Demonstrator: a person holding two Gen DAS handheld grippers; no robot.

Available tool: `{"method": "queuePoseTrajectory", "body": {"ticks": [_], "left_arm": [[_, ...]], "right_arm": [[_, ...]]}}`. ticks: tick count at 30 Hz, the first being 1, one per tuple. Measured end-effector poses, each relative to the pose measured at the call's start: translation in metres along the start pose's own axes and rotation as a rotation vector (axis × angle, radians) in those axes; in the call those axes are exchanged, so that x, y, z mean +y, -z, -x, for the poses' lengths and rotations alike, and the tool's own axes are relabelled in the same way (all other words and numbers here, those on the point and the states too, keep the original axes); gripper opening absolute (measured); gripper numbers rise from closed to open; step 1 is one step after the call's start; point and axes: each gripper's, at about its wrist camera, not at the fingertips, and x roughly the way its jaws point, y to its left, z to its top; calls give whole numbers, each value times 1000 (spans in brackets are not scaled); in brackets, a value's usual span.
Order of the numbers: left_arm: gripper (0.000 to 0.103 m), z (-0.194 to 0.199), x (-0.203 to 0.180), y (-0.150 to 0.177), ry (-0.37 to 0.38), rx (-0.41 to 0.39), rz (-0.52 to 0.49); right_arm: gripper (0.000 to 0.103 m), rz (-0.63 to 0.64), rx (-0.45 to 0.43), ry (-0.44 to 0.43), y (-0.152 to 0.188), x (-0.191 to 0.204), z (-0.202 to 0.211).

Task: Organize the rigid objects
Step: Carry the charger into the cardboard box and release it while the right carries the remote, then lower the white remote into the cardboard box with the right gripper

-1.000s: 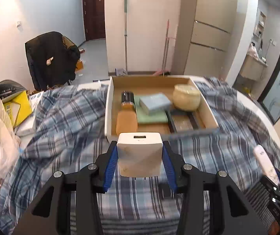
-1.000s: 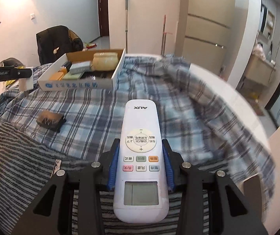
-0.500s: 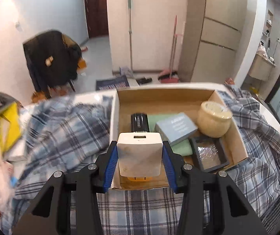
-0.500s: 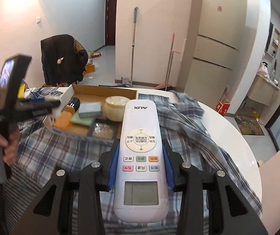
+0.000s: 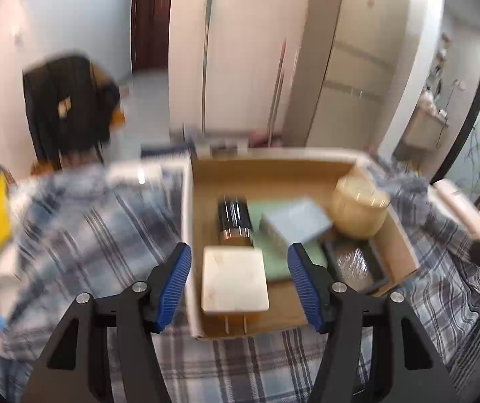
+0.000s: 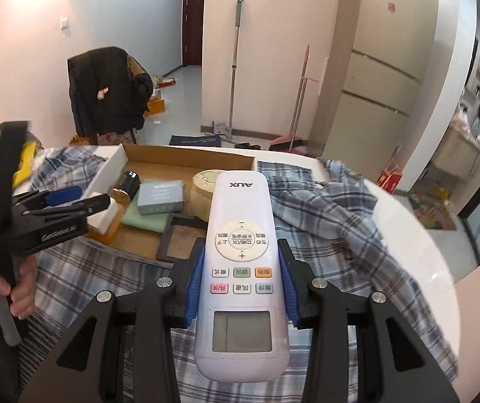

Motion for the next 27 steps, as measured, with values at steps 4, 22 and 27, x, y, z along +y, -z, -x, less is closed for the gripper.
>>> {"method": "queuePoseTrajectory", "body": {"ticks": [4, 22, 27], "left_arm": [[89, 42, 2, -1, -27, -237, 12], [89, 42, 65, 6, -74, -306, 292], [89, 35, 67, 7, -88, -281, 287]], "right_arm": [[39, -29, -30, -19, -11, 11, -6], [39, 25, 36, -69, -30, 95, -105], [39, -49, 138, -160, -28, 102, -129]]}}
